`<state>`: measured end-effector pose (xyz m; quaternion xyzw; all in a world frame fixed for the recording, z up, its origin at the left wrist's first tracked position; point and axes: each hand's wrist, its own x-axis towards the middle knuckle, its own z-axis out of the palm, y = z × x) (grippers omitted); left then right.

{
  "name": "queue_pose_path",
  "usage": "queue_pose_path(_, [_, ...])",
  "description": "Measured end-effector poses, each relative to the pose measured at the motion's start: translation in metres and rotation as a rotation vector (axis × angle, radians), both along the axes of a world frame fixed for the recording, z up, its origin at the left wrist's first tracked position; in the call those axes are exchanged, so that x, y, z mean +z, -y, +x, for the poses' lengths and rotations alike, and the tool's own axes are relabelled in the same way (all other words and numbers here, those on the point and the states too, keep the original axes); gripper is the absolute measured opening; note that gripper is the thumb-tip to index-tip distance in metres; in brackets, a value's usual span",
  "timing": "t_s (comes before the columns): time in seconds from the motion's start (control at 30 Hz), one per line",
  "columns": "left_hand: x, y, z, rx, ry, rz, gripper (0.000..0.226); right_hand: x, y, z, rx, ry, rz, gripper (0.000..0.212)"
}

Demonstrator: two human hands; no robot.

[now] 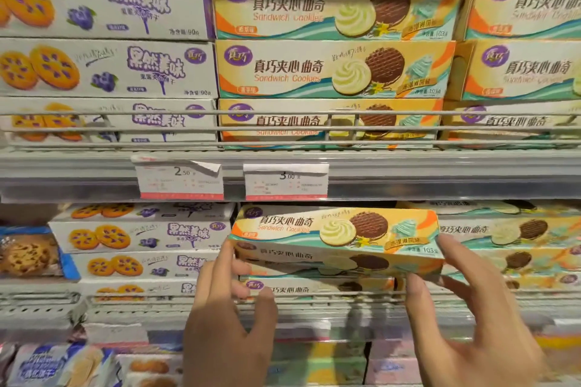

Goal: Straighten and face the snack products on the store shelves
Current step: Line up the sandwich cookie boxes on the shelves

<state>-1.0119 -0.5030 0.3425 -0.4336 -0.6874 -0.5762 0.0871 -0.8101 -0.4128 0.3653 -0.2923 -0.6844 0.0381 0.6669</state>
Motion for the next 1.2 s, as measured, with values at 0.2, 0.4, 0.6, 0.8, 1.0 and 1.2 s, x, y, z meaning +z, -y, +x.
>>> queue_pose_path(0.2, [-0.001,0.0,-0.004,-0.01,-0.092,-0.064,0.087,0.004,-0.001,-0.011,-0.047,-0.028,-0.059,0.042])
queue_pose_path(0.4, [0.002,0.008,-0.01,-0.029,-0.146,-0.083,0.085,-0.002,-0.02,-0.015,-0.085,0.046,-0.25,0.033])
queue_pose_path(0.6, [0.009,0.01,-0.009,-0.011,-0.192,-0.138,0.084,-0.002,-0.028,-0.022,-0.097,0.071,-0.224,0.025])
queue_pose_path(0.8, [0.013,0.01,-0.009,0.067,-0.261,-0.132,0.081,-0.004,-0.031,-0.028,-0.245,0.16,-0.157,0.032])
queue_pose_path(1.0, [0.014,0.004,-0.016,0.091,-0.359,-0.133,0.074,-0.007,-0.043,-0.03,-0.388,0.31,-0.039,0.031])
queue_pose_path(1.2, [0.01,0.002,-0.023,0.16,-0.492,-0.141,0.072,-0.006,-0.044,-0.035,-0.33,0.344,0.093,0.04])
